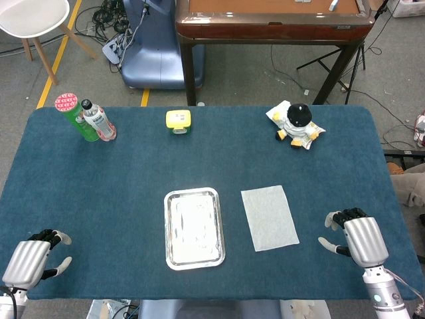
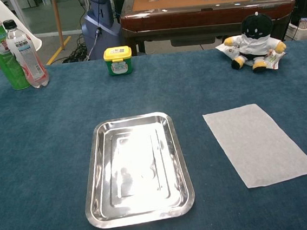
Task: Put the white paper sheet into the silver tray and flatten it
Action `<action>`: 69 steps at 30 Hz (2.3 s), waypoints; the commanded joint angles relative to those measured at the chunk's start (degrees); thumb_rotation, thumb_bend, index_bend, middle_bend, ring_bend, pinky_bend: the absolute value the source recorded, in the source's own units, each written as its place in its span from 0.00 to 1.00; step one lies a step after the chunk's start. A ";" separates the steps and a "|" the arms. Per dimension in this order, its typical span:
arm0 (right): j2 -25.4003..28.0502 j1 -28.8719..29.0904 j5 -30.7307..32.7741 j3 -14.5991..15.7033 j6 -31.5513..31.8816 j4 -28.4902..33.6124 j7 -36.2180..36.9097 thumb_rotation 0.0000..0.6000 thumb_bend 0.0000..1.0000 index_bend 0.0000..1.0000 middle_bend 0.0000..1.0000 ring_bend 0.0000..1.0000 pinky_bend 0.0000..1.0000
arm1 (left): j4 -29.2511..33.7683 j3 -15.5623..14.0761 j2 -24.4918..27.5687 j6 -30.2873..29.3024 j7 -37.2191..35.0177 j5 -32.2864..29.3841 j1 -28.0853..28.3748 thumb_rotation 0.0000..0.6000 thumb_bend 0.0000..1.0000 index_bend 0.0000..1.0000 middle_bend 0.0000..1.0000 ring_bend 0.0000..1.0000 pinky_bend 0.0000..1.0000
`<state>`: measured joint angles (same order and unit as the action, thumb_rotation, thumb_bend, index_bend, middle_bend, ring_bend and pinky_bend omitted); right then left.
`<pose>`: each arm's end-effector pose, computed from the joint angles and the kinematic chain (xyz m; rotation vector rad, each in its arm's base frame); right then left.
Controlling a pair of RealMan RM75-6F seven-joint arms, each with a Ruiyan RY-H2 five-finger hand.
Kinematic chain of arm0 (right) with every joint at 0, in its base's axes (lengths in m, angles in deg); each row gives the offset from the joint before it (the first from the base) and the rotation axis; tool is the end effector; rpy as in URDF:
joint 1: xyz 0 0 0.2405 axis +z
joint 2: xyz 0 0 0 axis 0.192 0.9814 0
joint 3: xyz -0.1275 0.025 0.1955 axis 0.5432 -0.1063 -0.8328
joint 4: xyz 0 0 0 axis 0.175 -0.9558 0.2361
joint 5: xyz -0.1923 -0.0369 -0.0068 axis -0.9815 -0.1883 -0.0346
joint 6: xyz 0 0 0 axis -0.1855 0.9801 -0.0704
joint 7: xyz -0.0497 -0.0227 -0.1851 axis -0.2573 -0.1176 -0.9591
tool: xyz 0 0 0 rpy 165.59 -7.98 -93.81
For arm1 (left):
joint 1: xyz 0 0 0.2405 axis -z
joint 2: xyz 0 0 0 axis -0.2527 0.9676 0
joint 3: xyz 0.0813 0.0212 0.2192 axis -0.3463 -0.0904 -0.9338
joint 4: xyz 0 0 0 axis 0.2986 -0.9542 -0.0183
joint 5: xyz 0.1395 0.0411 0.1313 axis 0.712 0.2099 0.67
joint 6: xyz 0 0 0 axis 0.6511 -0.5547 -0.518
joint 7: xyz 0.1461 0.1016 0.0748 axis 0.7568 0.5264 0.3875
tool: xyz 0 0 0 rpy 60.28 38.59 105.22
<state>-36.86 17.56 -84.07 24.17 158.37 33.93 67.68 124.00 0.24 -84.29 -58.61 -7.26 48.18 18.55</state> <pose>-0.2366 -0.2242 0.1177 1.5141 -0.8482 1.0222 -0.2710 0.2002 0.1310 -1.5407 -0.9402 -0.8325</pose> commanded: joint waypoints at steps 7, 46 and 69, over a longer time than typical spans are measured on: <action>-0.86 1.14 -1.01 0.82 -2.10 -0.31 -0.88 1.00 0.00 0.56 0.63 0.51 0.59 | -0.06 0.14 0.35 -0.86 -0.13 -0.45 -0.55 1.00 0.25 0.45 0.44 0.31 0.41; -14.98 8.18 -1.43 1.97 -13.62 -5.97 -7.54 1.00 0.00 0.40 1.00 1.00 1.00 | 0.25 -0.27 1.11 -3.26 -0.62 0.17 -2.39 1.00 0.25 0.45 0.44 0.31 0.41; -20.51 10.29 2.71 2.35 -18.12 -11.30 -9.22 1.00 0.00 0.40 1.00 1.00 1.00 | 0.32 -0.11 1.43 -3.38 -1.07 0.20 -2.63 1.00 0.25 0.45 0.44 0.31 0.41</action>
<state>-57.23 27.75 -81.48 26.52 140.38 22.76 58.48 124.32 0.13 -82.87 -62.00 -8.32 48.38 15.91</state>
